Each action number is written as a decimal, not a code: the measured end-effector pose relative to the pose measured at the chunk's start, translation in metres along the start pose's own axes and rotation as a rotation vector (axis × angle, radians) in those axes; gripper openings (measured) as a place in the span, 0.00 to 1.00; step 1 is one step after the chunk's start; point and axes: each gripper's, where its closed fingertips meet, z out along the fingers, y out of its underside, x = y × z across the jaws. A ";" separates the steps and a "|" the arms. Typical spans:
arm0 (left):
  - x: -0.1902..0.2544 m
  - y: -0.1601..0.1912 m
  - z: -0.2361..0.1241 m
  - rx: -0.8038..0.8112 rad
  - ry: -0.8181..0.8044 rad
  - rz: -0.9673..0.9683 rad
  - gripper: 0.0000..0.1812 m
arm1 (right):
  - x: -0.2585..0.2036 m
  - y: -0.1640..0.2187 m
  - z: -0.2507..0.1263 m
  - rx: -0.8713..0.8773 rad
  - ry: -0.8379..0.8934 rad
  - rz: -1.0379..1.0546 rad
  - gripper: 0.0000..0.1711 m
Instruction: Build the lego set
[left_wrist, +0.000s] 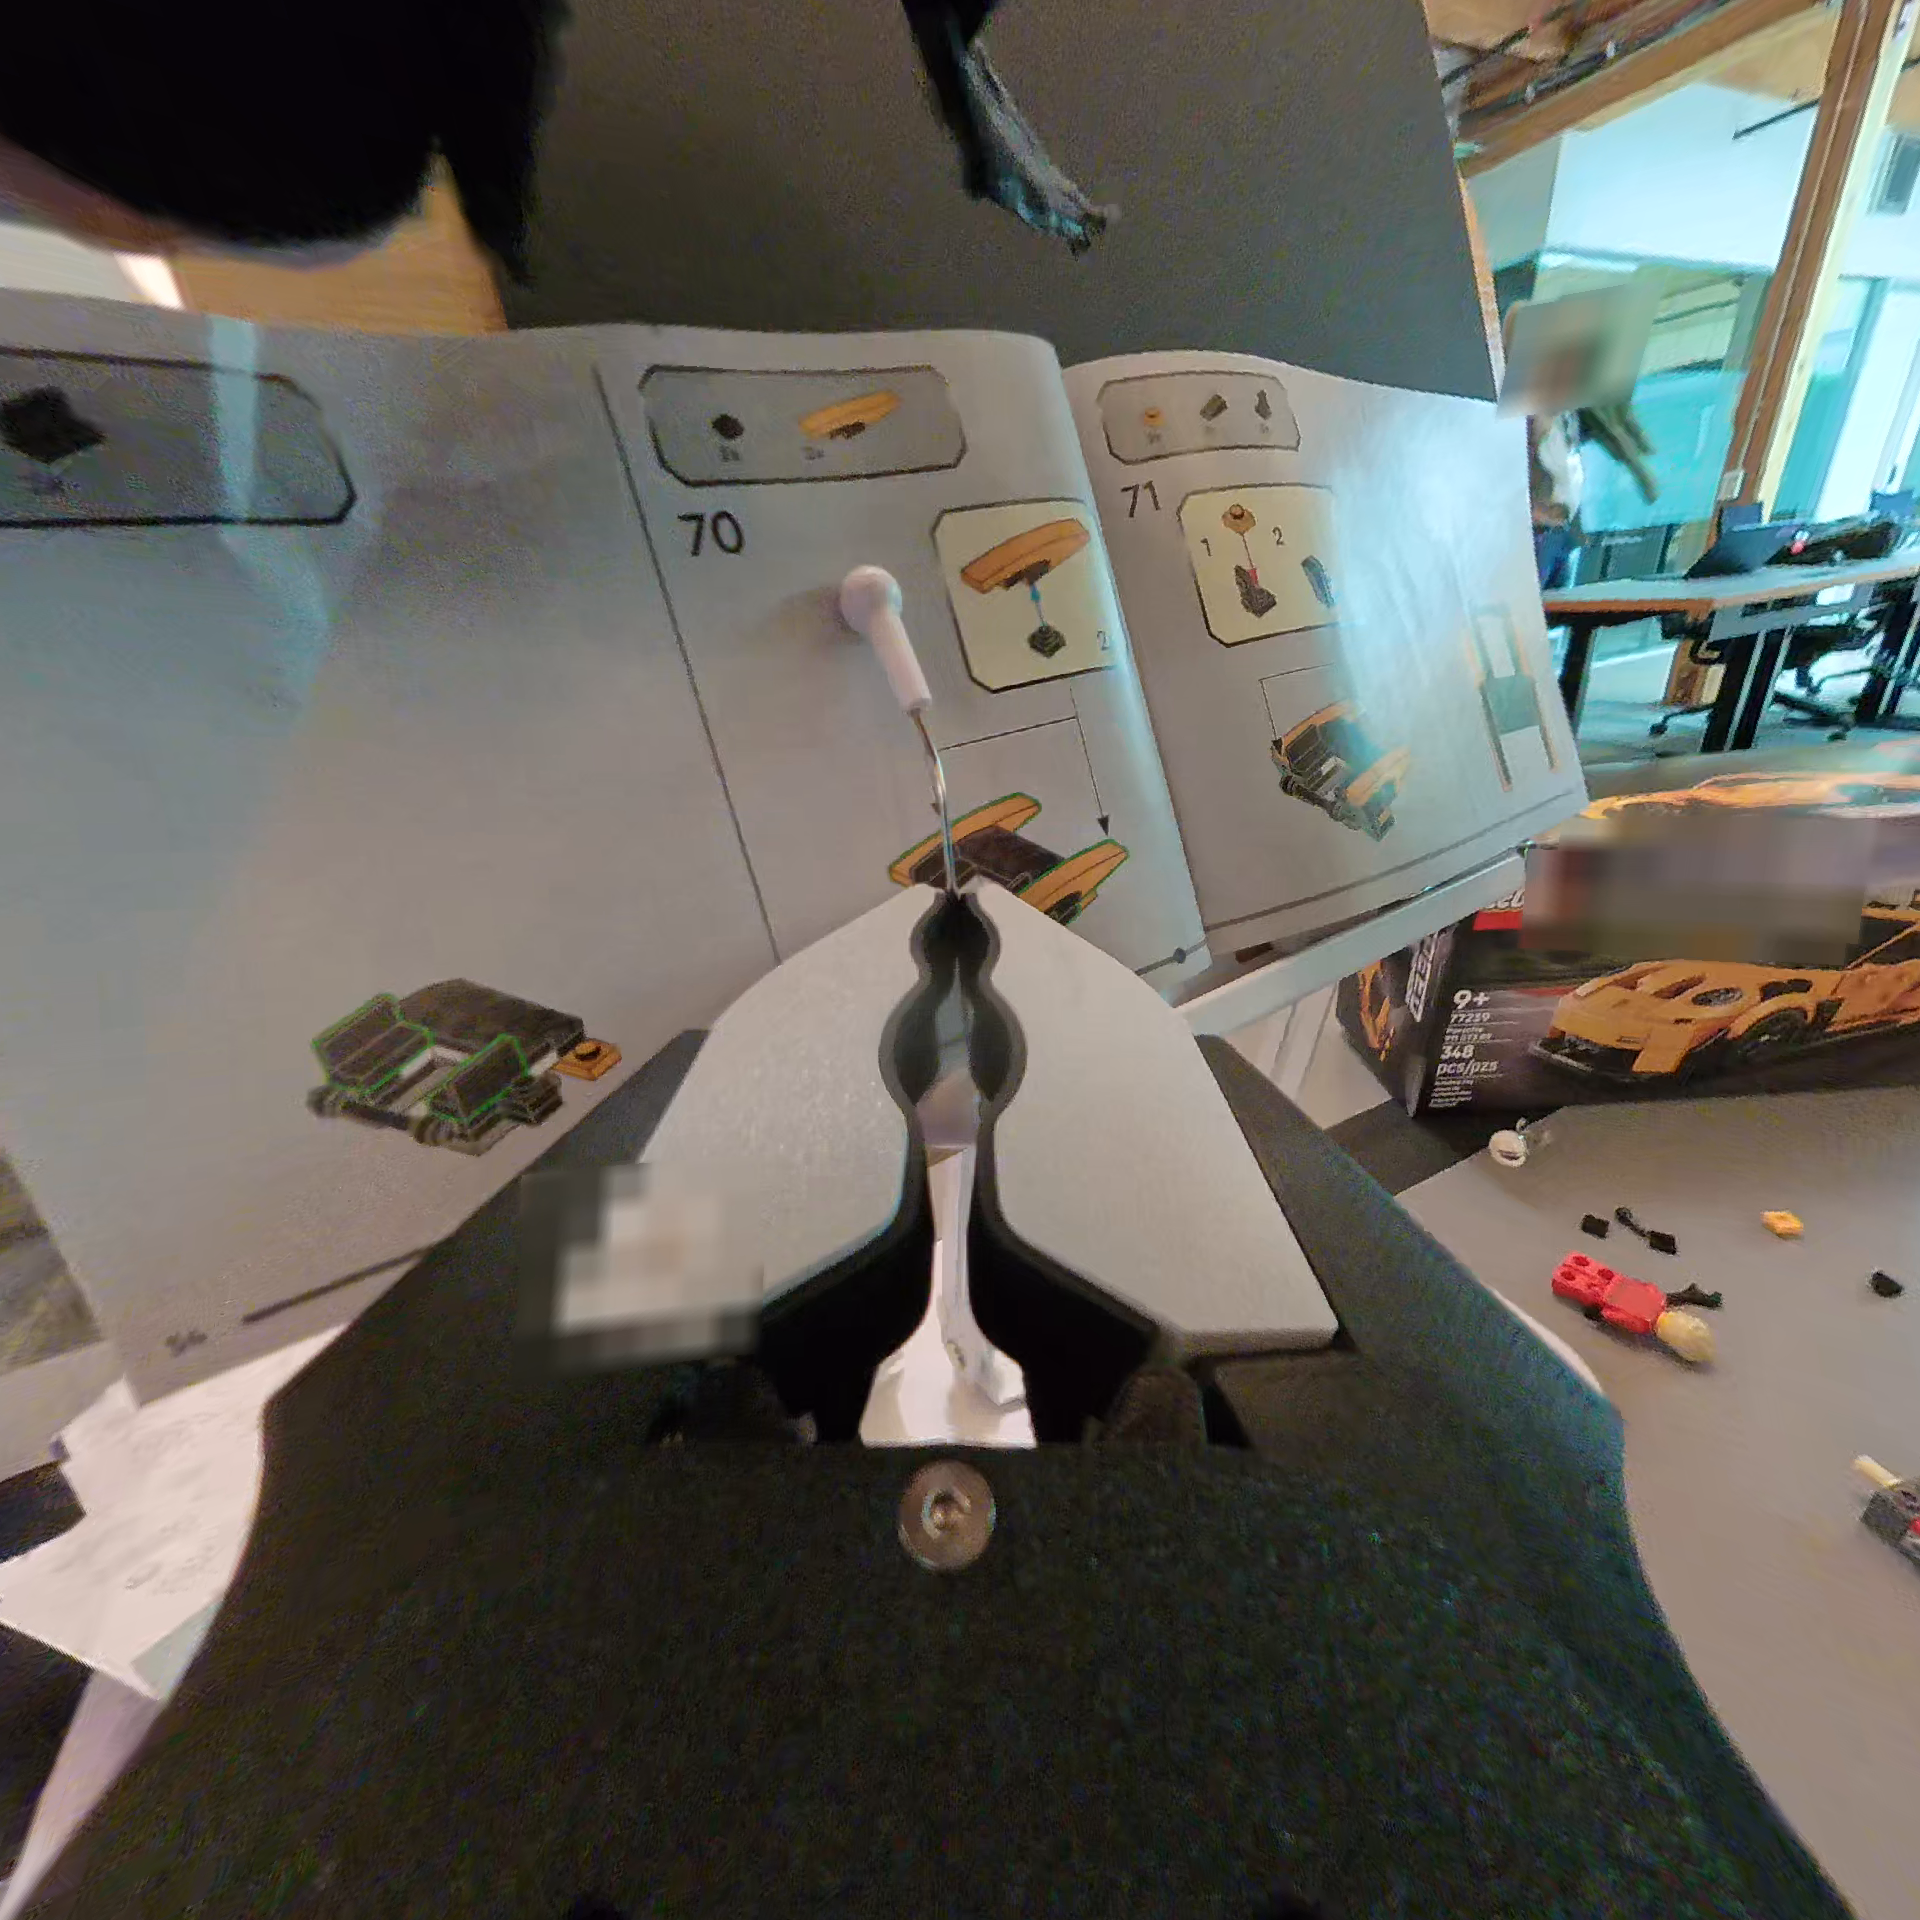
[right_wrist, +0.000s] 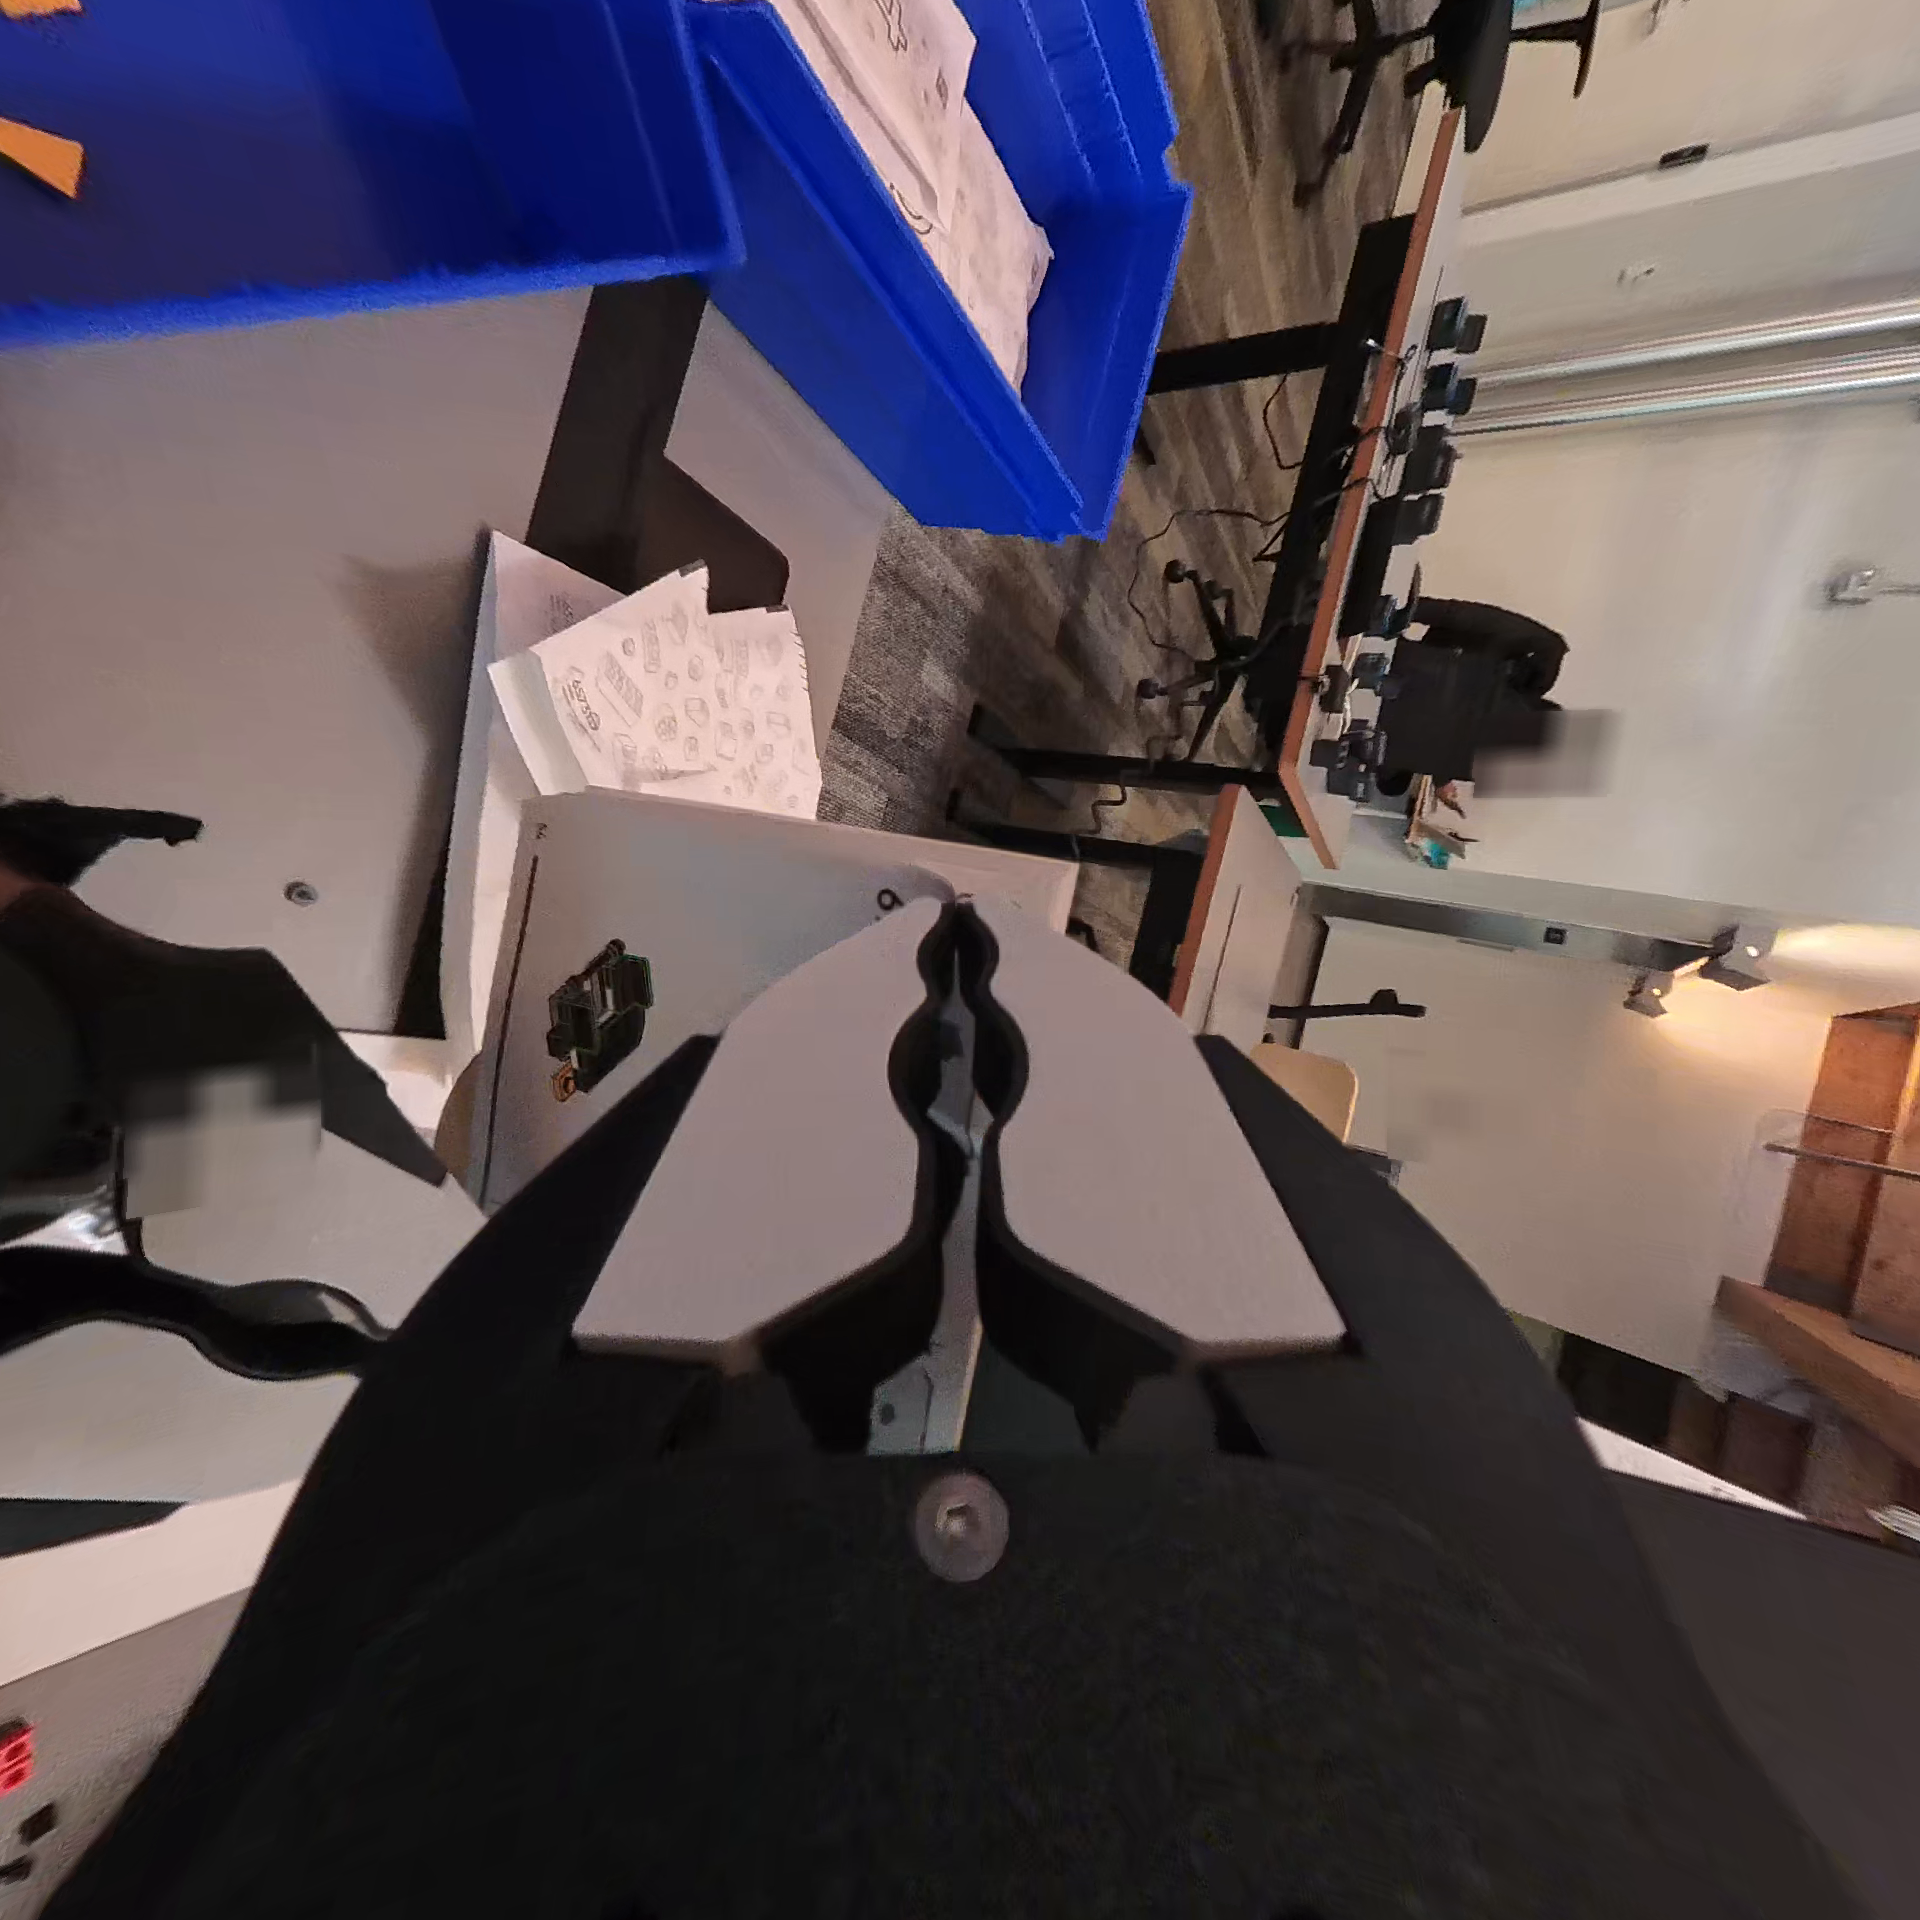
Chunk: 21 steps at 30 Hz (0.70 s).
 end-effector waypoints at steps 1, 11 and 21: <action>0.000 0.000 -0.001 0.006 0.001 -0.016 0.00 | 0.000 0.001 -0.001 0.001 0.001 0.005 0.00; -0.014 0.007 -0.013 0.045 0.011 -0.370 0.01 | 0.008 0.018 0.000 0.006 0.037 0.114 0.00; -0.017 0.021 -0.031 0.212 0.141 -0.958 0.01 | -0.004 0.029 -0.021 0.003 0.031 0.105 0.00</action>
